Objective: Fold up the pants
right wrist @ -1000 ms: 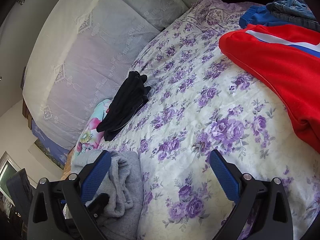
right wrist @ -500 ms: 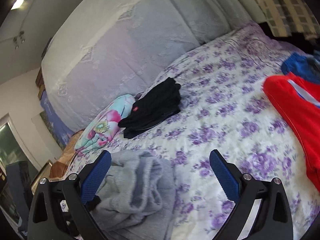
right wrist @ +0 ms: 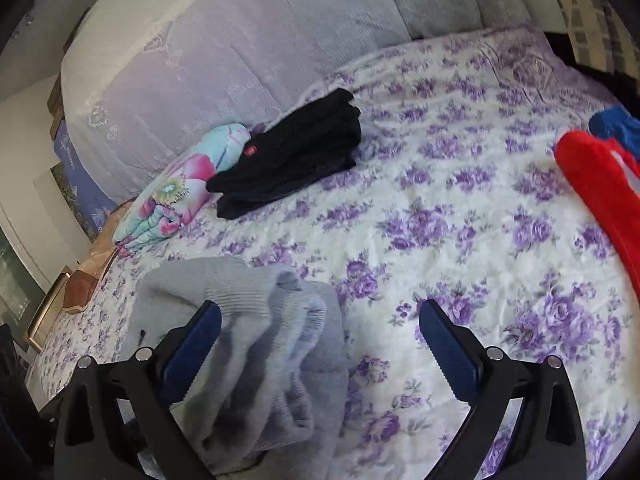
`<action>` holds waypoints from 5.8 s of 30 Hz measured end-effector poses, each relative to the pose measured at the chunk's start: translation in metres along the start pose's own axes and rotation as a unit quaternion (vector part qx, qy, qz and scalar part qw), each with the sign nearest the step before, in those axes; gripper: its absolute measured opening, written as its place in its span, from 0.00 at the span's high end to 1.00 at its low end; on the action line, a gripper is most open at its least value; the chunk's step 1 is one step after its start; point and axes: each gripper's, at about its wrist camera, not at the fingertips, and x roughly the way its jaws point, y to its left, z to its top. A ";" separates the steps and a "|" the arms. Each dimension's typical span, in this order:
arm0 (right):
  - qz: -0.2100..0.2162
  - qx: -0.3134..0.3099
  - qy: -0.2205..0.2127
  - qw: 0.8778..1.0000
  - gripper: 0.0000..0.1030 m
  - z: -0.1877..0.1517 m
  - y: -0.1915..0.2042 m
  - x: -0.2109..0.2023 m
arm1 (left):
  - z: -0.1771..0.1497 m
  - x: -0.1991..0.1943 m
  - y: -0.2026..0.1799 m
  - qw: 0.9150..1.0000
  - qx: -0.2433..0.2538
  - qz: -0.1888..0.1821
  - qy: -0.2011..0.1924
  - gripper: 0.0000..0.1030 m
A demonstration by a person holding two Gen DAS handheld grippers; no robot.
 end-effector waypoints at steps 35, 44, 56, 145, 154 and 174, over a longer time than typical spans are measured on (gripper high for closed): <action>0.269 0.278 0.168 0.907 0.04 -0.033 -0.072 0.024 | -0.014 0.042 0.118 0.969 -0.161 -0.123 0.140 0.05; 0.223 0.227 0.190 0.929 0.04 -0.026 -0.051 0.049 | -0.007 0.067 0.119 0.958 -0.176 -0.172 0.148 0.04; 0.207 0.147 0.214 0.943 0.04 -0.027 -0.033 0.056 | -0.018 0.060 0.114 0.967 -0.149 -0.172 0.116 0.04; -0.109 -0.023 -0.170 0.979 0.04 0.131 0.003 0.087 | 0.179 0.139 0.080 0.974 -0.074 0.208 -0.048 0.05; -0.122 -0.052 -0.197 0.971 0.04 0.168 0.033 0.095 | 0.210 0.128 0.070 0.976 -0.070 0.181 -0.104 0.05; -0.102 -0.098 -0.145 0.979 0.04 0.149 0.041 0.131 | 0.210 0.153 0.055 0.985 -0.008 0.150 -0.080 0.04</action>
